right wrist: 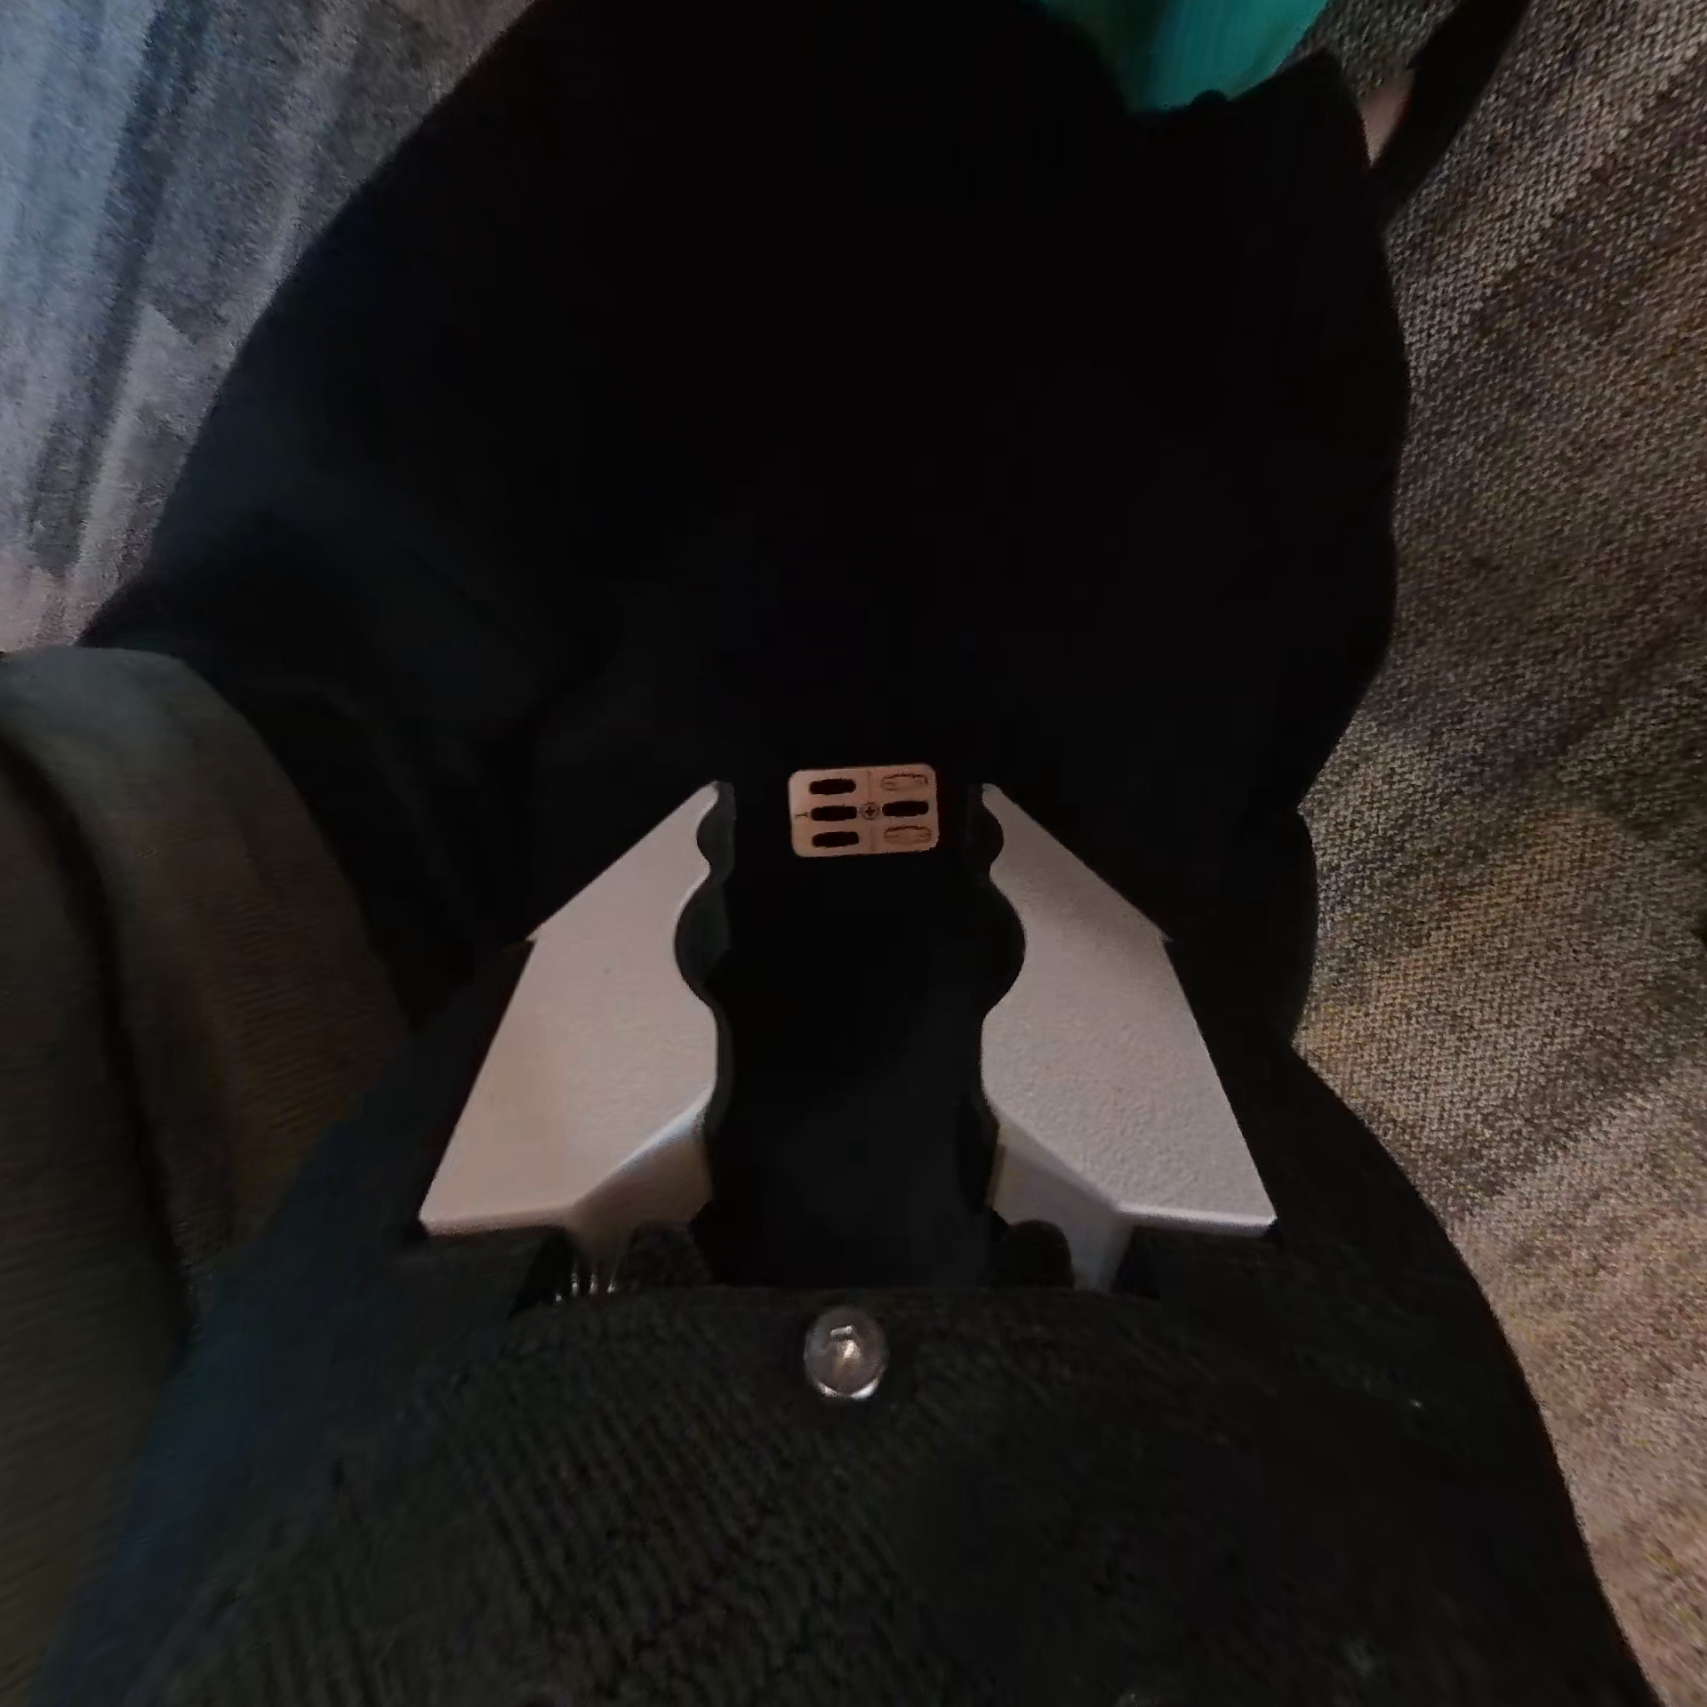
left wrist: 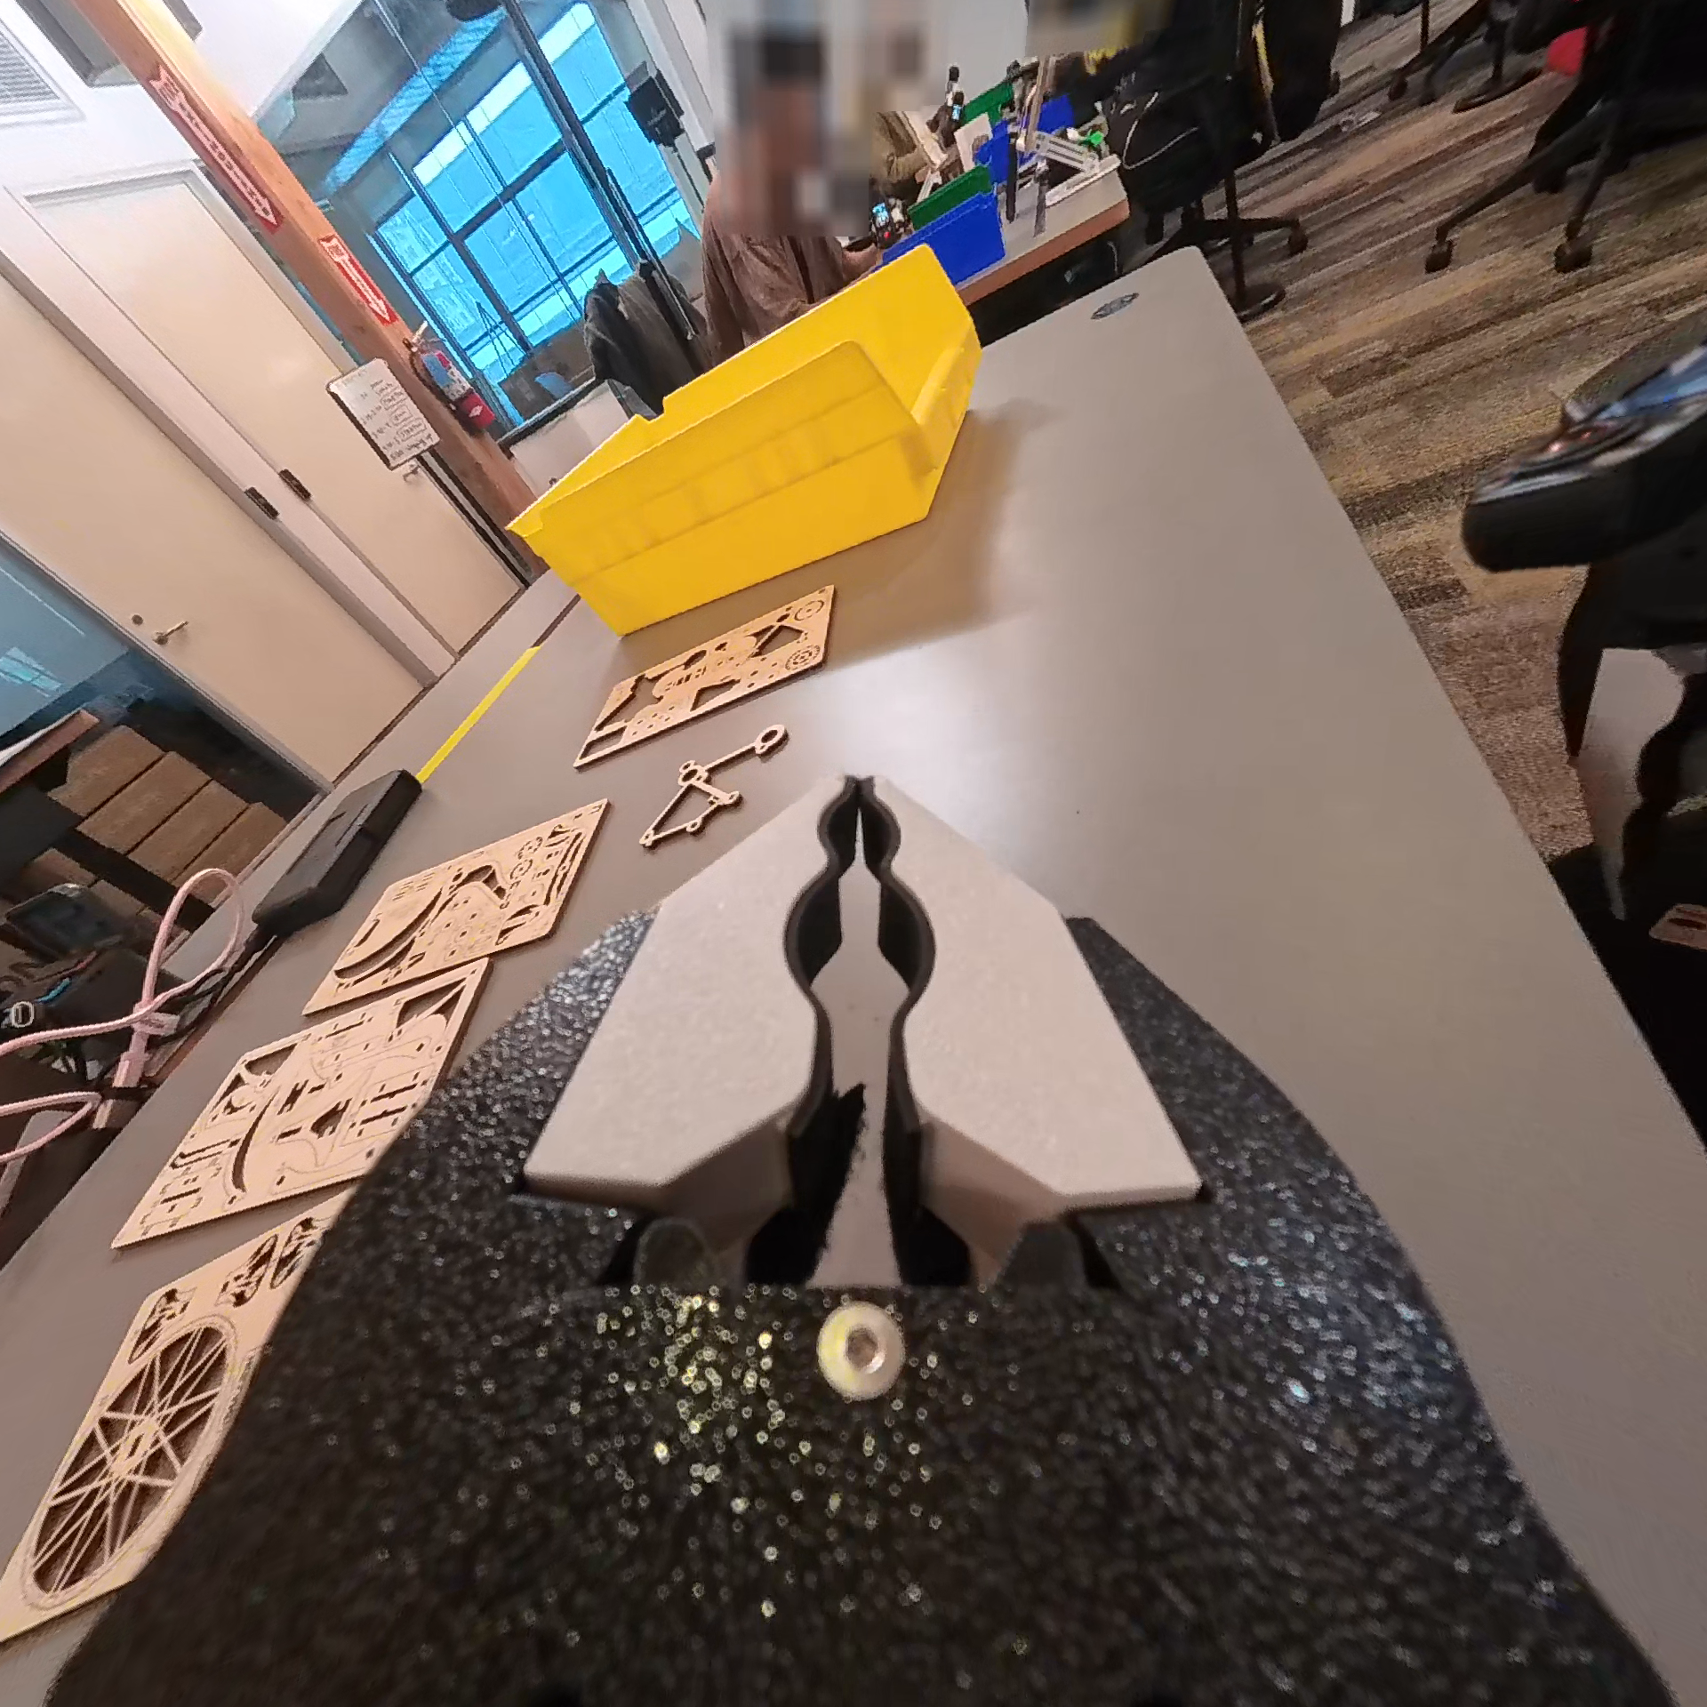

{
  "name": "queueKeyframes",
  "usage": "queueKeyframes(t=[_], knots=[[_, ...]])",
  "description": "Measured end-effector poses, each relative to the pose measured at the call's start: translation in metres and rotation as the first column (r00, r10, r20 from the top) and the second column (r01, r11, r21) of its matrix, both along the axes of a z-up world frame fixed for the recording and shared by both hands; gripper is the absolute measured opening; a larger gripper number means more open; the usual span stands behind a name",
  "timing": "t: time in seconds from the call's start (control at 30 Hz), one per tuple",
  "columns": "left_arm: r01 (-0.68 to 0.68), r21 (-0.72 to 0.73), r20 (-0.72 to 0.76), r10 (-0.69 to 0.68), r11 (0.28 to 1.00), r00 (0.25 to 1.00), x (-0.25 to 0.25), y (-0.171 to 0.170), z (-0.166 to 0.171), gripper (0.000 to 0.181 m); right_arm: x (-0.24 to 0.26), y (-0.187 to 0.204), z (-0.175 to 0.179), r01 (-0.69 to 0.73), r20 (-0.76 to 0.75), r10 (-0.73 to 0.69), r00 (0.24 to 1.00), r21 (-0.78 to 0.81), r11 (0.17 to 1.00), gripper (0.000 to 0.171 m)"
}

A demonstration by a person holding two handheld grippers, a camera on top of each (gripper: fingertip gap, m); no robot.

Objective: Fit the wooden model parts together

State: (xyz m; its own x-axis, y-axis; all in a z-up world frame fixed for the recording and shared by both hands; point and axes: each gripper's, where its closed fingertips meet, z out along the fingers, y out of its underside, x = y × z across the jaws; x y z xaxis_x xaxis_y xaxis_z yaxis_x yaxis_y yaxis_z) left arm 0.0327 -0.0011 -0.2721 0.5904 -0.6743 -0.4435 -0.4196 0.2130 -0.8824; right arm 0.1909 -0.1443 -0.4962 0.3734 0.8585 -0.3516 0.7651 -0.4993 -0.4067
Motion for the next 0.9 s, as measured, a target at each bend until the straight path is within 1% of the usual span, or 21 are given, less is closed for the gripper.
queueKeyframes(t=[0.07, 0.13, 0.27, 0.47, 0.63, 0.77, 0.9], knots=[[0.001, -0.008, -0.001, -0.001, 1.000, 1.000, 0.000, 0.000, -0.001, 0.000, 0.001, 0.000, -0.003, 0.000, 0.005, 0.000, 1.000, -0.005, 1.000, 0.043], [0.003, -0.013, -0.001, -0.003, 1.000, 1.000, 0.000, 0.000, -0.002, 0.000, 0.001, 0.001, -0.003, 0.001, 0.001, -0.001, 1.000, -0.008, 1.000, 0.032], [0.005, -0.031, -0.005, -0.005, 1.000, 1.000, 0.001, 0.001, -0.006, 0.000, 0.003, 0.002, -0.001, 0.003, 0.000, -0.003, 1.000, -0.011, 1.000, 0.031], [0.003, -0.030, -0.011, -0.003, 1.000, 1.000, 0.001, 0.001, -0.006, 0.000, 0.005, 0.001, 0.007, -0.025, 0.011, 0.025, 1.000, 0.034, 0.999, 0.031], [0.008, -0.021, -0.029, -0.009, 1.000, 1.000, 0.003, 0.000, -0.008, 0.000, 0.000, 0.003, 0.039, -0.057, -0.020, 0.058, 0.998, 0.064, 0.996, 0.031], [0.023, -0.015, -0.054, -0.024, 1.000, 0.998, 0.007, -0.001, -0.011, 0.000, -0.009, -0.003, 0.072, -0.140, -0.033, 0.144, 0.989, 0.100, 0.985, 0.031], [0.024, -0.014, -0.044, -0.025, 1.000, 0.999, 0.007, -0.001, -0.009, 0.000, -0.027, -0.008, 0.110, -0.189, -0.103, 0.203, 0.974, 0.131, 0.973, 0.031]])
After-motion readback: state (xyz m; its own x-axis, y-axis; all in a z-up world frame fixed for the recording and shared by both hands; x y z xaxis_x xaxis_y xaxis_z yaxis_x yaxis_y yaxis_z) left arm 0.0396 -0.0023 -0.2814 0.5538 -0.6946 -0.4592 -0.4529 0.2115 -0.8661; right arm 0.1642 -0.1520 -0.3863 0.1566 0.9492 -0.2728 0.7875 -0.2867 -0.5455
